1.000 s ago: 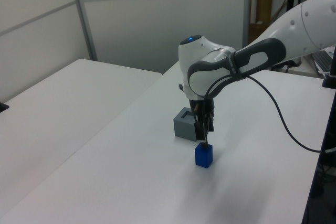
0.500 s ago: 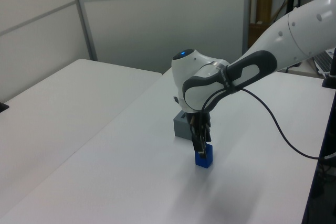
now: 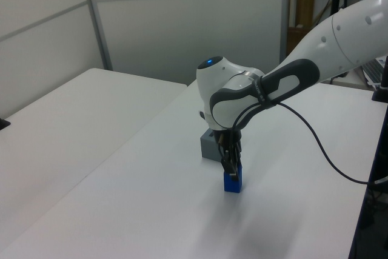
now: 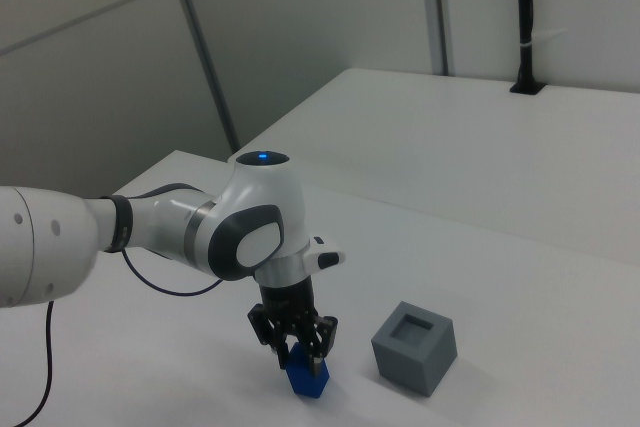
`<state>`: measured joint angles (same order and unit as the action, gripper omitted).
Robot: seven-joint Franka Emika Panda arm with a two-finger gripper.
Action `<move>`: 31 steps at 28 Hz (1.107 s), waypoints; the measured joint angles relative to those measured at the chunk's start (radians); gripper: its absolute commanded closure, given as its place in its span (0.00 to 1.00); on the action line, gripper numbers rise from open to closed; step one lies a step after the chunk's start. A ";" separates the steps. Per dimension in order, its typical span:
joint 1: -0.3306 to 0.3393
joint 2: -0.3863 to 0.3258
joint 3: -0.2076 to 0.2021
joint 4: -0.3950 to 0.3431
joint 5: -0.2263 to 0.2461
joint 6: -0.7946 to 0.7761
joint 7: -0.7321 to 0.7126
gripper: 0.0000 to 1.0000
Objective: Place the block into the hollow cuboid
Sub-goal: 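Lift the blue block and carry it over the grey cube's opening, then lower the blue block into the grey cube's opening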
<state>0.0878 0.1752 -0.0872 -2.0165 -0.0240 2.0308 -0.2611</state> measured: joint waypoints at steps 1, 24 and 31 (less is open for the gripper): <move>0.000 0.000 0.000 0.001 0.000 0.000 0.000 0.96; -0.119 0.002 -0.006 0.266 0.034 -0.014 0.011 0.95; -0.171 0.043 -0.007 0.314 0.034 -0.014 -0.041 0.95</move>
<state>-0.0832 0.2183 -0.0938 -1.7023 0.0101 2.0165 -0.3019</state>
